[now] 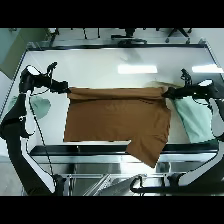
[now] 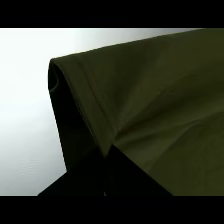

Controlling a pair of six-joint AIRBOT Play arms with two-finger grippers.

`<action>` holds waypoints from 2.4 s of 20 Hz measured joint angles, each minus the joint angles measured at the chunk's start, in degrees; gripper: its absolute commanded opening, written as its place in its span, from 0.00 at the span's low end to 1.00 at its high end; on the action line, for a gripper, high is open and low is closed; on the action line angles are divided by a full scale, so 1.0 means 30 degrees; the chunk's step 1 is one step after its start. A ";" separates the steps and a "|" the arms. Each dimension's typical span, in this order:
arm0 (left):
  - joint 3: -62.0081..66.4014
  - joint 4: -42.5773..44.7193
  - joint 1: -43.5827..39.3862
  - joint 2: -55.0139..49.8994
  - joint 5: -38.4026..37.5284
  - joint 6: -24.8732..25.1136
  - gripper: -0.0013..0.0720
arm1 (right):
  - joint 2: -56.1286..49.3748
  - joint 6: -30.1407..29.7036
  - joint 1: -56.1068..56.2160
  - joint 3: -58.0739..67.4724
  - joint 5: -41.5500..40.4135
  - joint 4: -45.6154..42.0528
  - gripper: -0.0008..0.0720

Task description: Fold the shirts.

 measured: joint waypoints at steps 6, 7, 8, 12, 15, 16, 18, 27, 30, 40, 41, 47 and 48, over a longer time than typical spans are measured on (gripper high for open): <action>0.0015 0.0823 -0.0255 -0.0262 -0.0350 0.0437 0.04 | 0.0000 0.0488 0.0459 0.0000 0.0517 -0.1122 0.03; 0.0015 0.0867 -0.0306 -0.0306 -0.0466 0.0444 0.05 | 0.0000 0.0546 0.0583 0.0000 0.0532 -0.1166 0.10; 0.0015 0.0889 -0.0357 -0.0342 -0.0517 0.0459 0.09 | 0.0000 0.0634 0.0692 0.0000 0.0590 -0.1224 0.33; 0.0029 0.1042 -0.0335 -0.0095 -0.1217 0.0306 0.84 | 0.0692 0.1494 0.0729 0.0036 0.0896 -0.1494 0.39; 0.0007 0.1450 0.0299 0.0605 -0.2688 -0.1311 0.84 | 0.2499 0.3140 0.0124 -0.0029 0.2033 -0.3111 0.32; -0.0211 0.1341 0.0597 0.0954 -0.3344 -0.1749 0.84 | 0.3366 0.3963 -0.0160 -0.0291 0.2637 -0.4138 0.32; -0.1654 0.0699 0.1166 0.2157 -0.4306 -0.2317 0.84 | 0.5231 0.5268 -0.0758 -0.1632 0.3628 -0.5974 0.32; -1.6742 0.0197 0.2951 0.9675 -0.3206 -0.1989 0.84 | 1.4681 0.7490 -0.3541 -1.4163 0.5005 -0.7322 0.56; -2.0028 0.0554 0.3242 1.1060 -0.1399 -0.1821 0.84 | 1.5970 0.7344 -0.3701 -1.6546 0.4860 -0.6069 0.56; -2.1427 0.0503 0.3366 1.0528 0.1559 -0.1341 0.05 | 1.6480 0.6448 -0.3767 -2.0342 0.4036 -0.3963 0.56; -2.1216 0.0313 0.3359 1.0484 0.1800 -0.1115 0.04 | 1.6356 0.6411 -0.3767 -2.0567 0.4007 -0.3934 0.56; -2.0094 -0.1545 0.3009 1.0389 0.1486 -0.0262 0.05 | 1.5008 0.6295 -0.3774 -2.1289 0.3453 -0.3716 0.56; -1.9985 -0.1676 0.2849 1.0382 0.1479 -0.0219 0.04 | 1.4702 0.6142 -0.3774 -2.1325 0.3220 -0.3592 0.56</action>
